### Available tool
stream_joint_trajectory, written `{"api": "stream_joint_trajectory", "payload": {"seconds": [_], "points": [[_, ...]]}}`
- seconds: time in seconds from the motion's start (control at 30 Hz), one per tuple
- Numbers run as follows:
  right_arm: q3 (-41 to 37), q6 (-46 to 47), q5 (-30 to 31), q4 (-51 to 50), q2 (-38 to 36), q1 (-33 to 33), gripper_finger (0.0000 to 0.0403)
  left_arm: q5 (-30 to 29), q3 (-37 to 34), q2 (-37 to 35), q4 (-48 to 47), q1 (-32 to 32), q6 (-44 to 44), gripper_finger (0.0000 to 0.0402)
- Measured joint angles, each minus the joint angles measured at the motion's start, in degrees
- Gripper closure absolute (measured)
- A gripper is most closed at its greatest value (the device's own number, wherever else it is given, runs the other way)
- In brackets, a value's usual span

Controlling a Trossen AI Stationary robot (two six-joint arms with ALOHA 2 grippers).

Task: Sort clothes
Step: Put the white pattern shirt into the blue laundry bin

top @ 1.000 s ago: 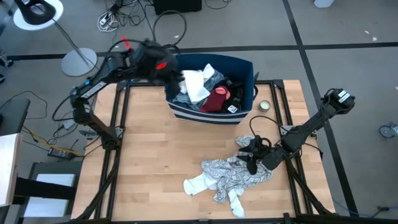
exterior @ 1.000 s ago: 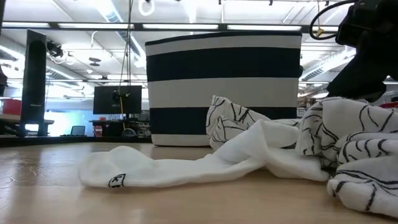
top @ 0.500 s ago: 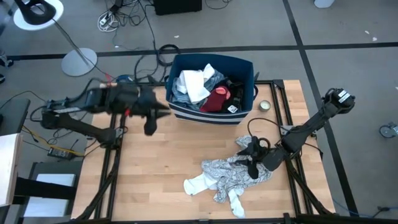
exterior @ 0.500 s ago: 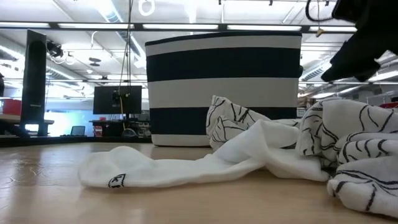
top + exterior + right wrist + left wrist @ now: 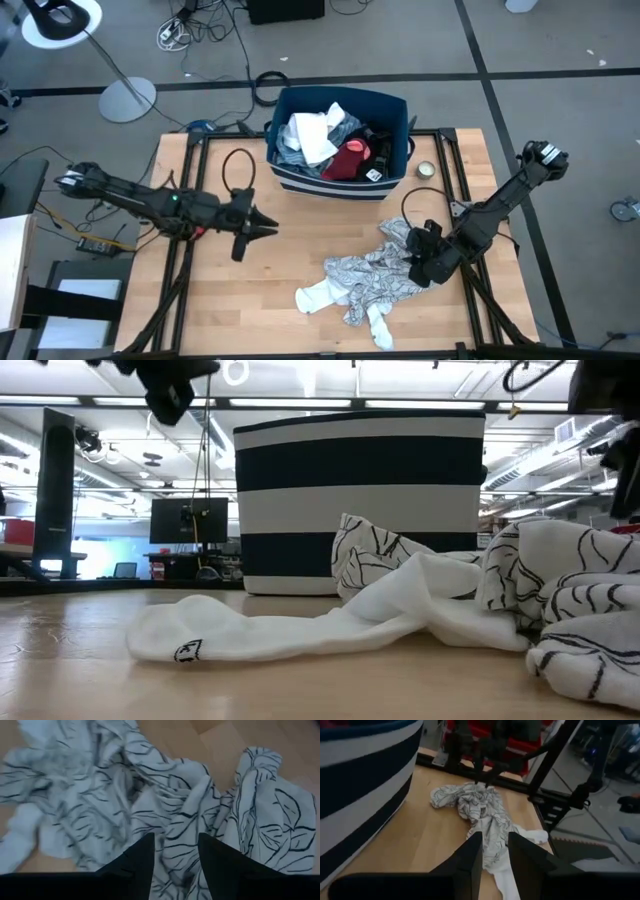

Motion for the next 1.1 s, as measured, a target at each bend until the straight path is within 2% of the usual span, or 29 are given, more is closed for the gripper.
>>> {"api": "stream_joint_trajectory", "payload": {"seconds": [0.1, 0.3, 0.37, 0.47, 0.5, 0.63, 0.87, 1.1], "points": [[-2.7, -0.2, 1.2, 3.5, 1.2, 0.0, 0.0250, -1.5, -4.0, 0.0, 6.2, -0.6, -0.1, 0.0303], [-8.1, -8.5, 6.8, 16.2, 7.0, -2.9, 0.0256, -2.1, -9.3, 0.0, 15.5, -0.6, 0.1, 0.0303], [-9.3, -11.0, 5.6, 21.1, 9.5, -4.6, 0.0281, -2.1, -10.8, 0.0, 17.2, -0.7, 0.1, 0.0303], [-8.4, -15.7, 4.6, 24.8, 11.9, -6.3, 0.0368, -2.2, -12.2, 0.0, 18.2, -0.7, -0.1, 0.0303], [-7.4, -17.8, 4.6, 24.5, 12.1, -6.7, 0.0384, -2.2, -12.4, 0.0, 18.3, -0.8, -0.2, 0.0303], [-1.1, -24.7, 5.9, 21.3, 10.1, -8.5, 0.0394, -2.2, -13.6, 0.0, 18.2, -1.2, -0.2, 0.0303], [14.3, -43.5, 8.0, 18.9, 4.5, -12.9, 0.0399, -2.3, -16.9, 0.0, 21.3, -1.3, -0.2, 0.0303], [32.6, -63.7, 8.2, 19.2, 4.9, -20.2, 0.0401, -3.0, -19.6, 0.0, 24.3, -1.3, -1.3, 0.0303]]}}
